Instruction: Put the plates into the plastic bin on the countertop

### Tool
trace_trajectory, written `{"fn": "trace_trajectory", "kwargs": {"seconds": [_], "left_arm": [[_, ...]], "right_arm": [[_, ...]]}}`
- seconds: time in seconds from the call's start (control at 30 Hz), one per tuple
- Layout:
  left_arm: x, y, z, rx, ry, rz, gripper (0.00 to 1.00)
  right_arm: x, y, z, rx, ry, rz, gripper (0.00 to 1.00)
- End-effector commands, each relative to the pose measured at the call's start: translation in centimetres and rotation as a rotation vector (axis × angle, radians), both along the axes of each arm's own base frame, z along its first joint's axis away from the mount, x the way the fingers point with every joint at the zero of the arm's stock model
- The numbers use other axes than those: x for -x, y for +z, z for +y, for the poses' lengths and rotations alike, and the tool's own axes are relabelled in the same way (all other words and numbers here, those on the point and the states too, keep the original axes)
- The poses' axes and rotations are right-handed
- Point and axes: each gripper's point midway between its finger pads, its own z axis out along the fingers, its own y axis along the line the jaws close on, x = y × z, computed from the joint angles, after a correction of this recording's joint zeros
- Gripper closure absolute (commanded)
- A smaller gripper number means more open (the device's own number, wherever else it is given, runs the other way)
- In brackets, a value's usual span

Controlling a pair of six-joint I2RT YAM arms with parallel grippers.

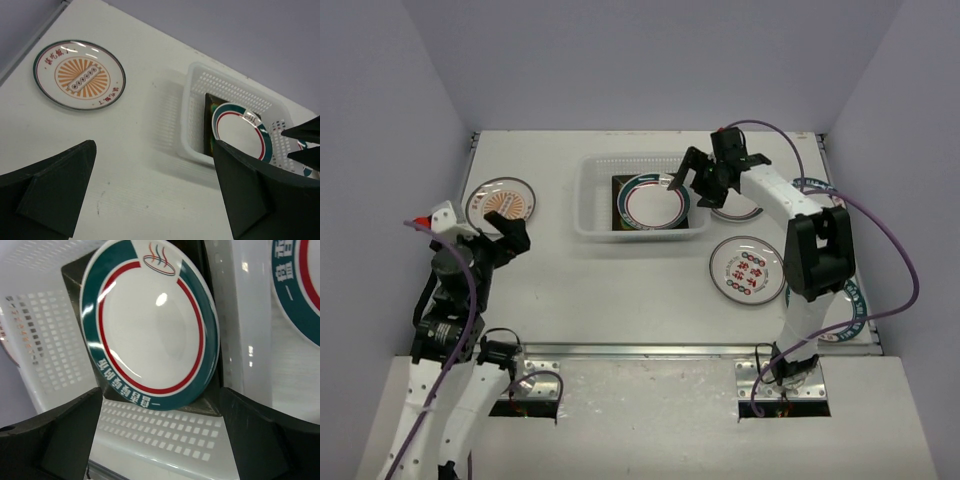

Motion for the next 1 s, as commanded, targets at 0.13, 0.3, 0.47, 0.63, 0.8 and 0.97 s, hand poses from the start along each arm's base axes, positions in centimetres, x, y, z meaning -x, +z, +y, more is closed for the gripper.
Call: {"fn": "trace_trajectory", "kwargs": {"seconds": [0.13, 0.3, 0.47, 0.63, 0.8, 0.97], "left_arm": [[-4.4, -4.7, -2.0, 0.149, 0.018, 0.278, 0.0], [-7.9, -6.4, -0.4, 0.349, 0.119, 0.336, 0.0], [-10.5, -8.2, 4.5, 0.618, 0.212, 0.285, 0.0], [-11.6, -11.7, 8.5, 0.73, 0.312, 0.262, 0.0], [-12.7, -14.8, 10.7, 0.737, 0.357, 0.31, 0.0], [-14.5, -18.7, 11.6, 0.804, 0.329, 0.325, 0.0]], "right_arm": [[3.2, 6.0, -2.0, 0.105, 0.055, -0.083, 0.01], [9.4, 13.0, -0.2, -0.116, 0.162, -0.247, 0.01], [17.0, 14.9, 0.7, -0.329, 0.269, -0.346, 0.01], [23.6, 15.1, 1.2, -0.519, 0.366, -0.415, 0.01], [27.7, 14.7, 1.2, -0.629, 0.461, -0.496, 0.01], [30.1, 15.1, 1.2, -0.652, 0.533, -0.507, 0.01]]}}
